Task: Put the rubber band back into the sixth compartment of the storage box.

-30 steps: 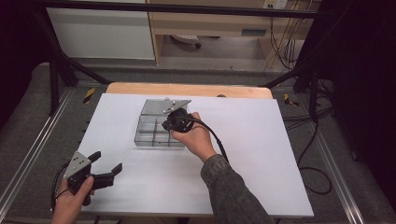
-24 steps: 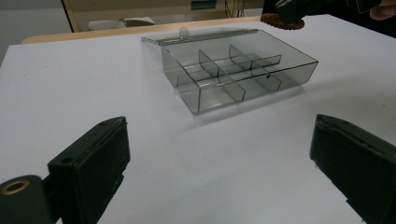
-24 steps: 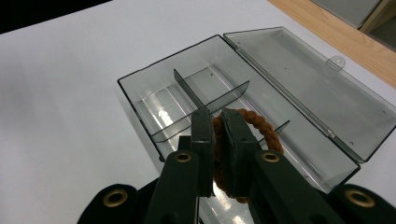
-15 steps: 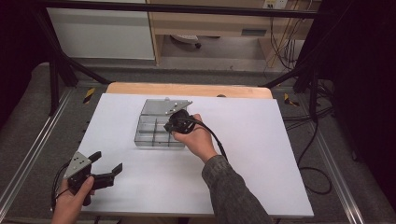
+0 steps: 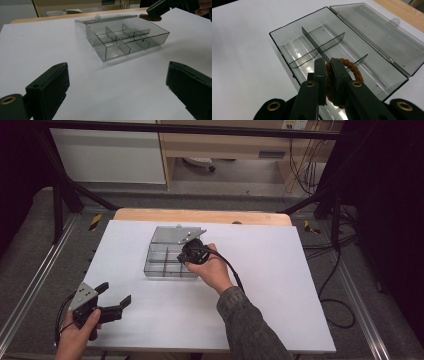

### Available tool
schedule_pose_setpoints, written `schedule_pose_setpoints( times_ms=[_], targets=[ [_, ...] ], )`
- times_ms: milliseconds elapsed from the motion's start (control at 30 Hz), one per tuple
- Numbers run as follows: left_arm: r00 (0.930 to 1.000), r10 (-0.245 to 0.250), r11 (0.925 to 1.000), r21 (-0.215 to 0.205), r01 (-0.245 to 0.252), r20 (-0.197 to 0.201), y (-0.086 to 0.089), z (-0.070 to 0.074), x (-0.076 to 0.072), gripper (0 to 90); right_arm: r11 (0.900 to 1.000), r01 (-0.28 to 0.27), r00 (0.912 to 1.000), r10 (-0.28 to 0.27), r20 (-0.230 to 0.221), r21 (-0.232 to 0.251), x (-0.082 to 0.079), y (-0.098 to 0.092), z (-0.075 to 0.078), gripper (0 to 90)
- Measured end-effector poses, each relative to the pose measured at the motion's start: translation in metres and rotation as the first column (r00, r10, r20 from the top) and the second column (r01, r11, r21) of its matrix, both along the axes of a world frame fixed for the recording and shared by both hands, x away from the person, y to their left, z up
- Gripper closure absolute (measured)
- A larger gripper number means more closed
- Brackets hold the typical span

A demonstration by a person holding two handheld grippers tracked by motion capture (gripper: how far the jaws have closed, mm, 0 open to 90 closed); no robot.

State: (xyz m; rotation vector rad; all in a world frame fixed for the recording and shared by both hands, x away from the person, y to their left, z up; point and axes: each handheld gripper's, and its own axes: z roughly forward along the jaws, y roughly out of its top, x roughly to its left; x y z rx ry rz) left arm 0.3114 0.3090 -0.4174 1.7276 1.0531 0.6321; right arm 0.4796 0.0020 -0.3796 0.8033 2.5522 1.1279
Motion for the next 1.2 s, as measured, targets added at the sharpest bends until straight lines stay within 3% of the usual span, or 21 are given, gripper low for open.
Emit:
schedule_pose_setpoints(
  times_ms=[533,1200],
  targets=[
    [1.0000,0.000,1.0000,0.000,0.000,-0.004,0.000,0.000,0.000,5.2,1.000,0.007,0.9993,-0.007,-0.035,-0.007,0.000,-0.007,-0.012,84.1],
    [1.0000,-0.002,1.0000,0.003,0.002,-0.005,0.000,0.000,0.000,5.2,1.000,0.001,0.9987,-0.002,-0.051,-0.019,0.000,-0.007,-0.017,84.1]
  ],
)
